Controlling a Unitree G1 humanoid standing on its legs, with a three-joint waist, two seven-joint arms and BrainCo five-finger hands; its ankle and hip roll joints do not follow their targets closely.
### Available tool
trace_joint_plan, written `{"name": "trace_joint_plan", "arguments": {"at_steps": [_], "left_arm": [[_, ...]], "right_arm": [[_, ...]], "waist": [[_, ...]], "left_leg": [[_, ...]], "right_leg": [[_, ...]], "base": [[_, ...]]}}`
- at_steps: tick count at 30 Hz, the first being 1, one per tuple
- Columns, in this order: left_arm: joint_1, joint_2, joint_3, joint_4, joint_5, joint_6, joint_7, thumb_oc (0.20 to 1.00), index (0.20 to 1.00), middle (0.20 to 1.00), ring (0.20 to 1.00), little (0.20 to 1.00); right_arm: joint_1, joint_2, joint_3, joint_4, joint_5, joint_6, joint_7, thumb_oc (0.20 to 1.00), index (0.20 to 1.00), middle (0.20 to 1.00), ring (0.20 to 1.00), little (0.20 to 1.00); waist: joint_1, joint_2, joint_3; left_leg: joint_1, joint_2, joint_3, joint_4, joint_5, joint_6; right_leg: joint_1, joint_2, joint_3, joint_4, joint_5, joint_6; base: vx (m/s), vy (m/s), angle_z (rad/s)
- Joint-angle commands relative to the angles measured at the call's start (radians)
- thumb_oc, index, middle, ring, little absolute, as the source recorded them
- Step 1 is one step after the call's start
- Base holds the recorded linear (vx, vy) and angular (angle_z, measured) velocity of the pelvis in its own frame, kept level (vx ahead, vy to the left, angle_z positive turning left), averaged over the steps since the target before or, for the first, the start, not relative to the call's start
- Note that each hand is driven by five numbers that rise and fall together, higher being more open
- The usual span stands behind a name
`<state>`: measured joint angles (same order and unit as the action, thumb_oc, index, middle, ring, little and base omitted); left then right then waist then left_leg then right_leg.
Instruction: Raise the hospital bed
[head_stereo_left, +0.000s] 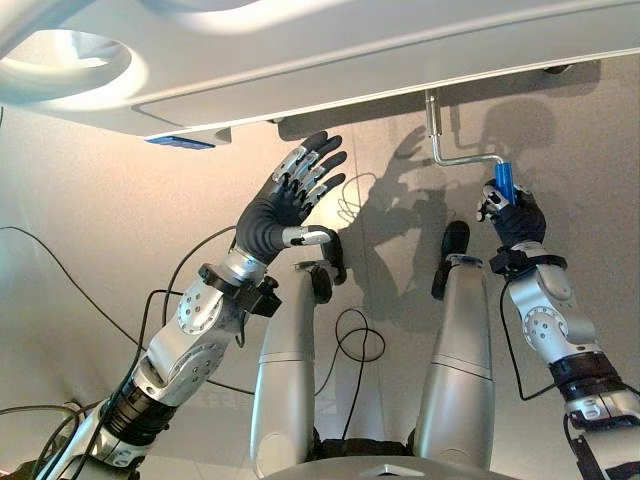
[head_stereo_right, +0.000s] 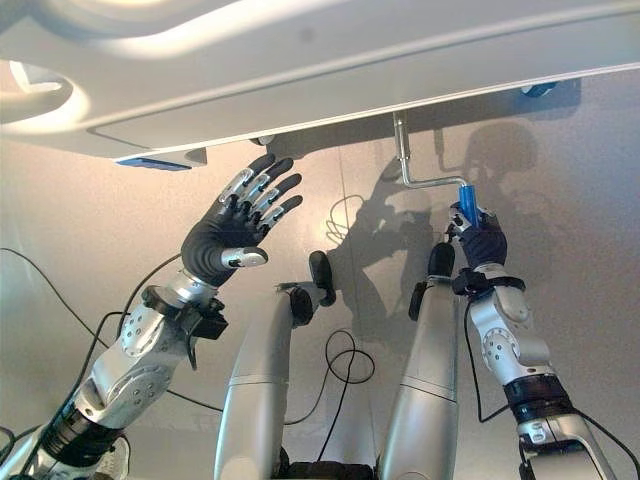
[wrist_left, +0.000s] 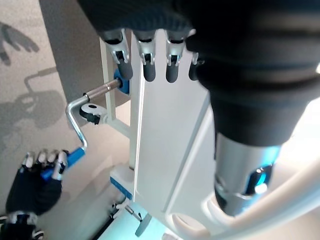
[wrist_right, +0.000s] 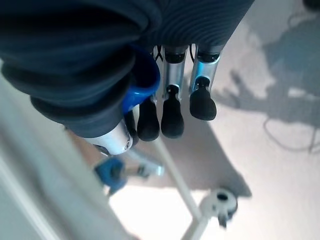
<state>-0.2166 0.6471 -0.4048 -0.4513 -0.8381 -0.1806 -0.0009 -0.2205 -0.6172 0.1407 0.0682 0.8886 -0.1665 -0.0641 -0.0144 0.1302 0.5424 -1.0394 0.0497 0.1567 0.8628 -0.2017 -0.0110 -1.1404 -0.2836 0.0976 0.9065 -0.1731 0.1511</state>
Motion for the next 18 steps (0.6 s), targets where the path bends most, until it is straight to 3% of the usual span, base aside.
{"name": "trace_joint_plan", "arguments": {"at_steps": [1, 8, 9, 18], "left_arm": [[0.013, 0.028, 0.06, -0.069, 0.042, -0.026, 0.007, 1.0, 1.0, 1.0, 1.0, 1.0], [-0.014, 0.062, 0.04, -0.07, 0.056, -0.033, 0.01, 1.0, 1.0, 1.0, 1.0, 1.0], [-0.03, 0.067, 0.029, -0.067, 0.049, -0.04, 0.01, 1.0, 1.0, 1.0, 1.0, 1.0], [-0.066, 0.048, -0.007, -0.035, 0.062, -0.051, 0.035, 1.0, 1.0, 1.0, 1.0, 1.0]], "right_arm": [[-0.055, -0.064, 0.018, -0.216, 0.038, -0.088, 0.077, 0.2, 0.2, 0.2, 0.2, 0.2], [-0.144, -0.108, 0.203, -0.356, 0.07, -0.035, 0.141, 0.2, 0.2, 0.2, 0.2, 0.2], [-0.191, -0.103, 0.274, -0.358, 0.076, -0.022, 0.146, 0.2, 0.2, 0.2, 0.2, 0.2], [-0.353, -0.025, 0.449, -0.333, 0.075, 0.015, 0.143, 0.2, 0.2, 0.2, 0.2, 0.2]], "waist": [[-0.034, -0.042, -0.022], [-0.014, -0.064, -0.022], [-0.005, -0.067, -0.022], [0.029, -0.055, -0.022]], "left_leg": [[0.055, 0.01, -0.042, -0.214, 0.204, -0.064], [0.093, 0.013, -0.056, -0.259, 0.206, -0.058], [0.103, 0.009, -0.063, -0.265, 0.204, -0.054], [0.11, -0.004, -0.077, -0.261, 0.196, -0.045]], "right_leg": [[0.059, 0.014, -0.076, -0.083, 0.122, -0.031], [0.112, 0.014, -0.102, -0.134, 0.118, -0.032], [0.124, 0.014, -0.109, -0.141, 0.116, -0.033], [0.152, 0.009, -0.126, -0.151, 0.109, -0.034]], "base": [[0.0, 0.0, 0.0], [-0.04, -0.007, 0.02], [-0.04, -0.004, 0.02], [0.0, 0.016, 0.02]]}}
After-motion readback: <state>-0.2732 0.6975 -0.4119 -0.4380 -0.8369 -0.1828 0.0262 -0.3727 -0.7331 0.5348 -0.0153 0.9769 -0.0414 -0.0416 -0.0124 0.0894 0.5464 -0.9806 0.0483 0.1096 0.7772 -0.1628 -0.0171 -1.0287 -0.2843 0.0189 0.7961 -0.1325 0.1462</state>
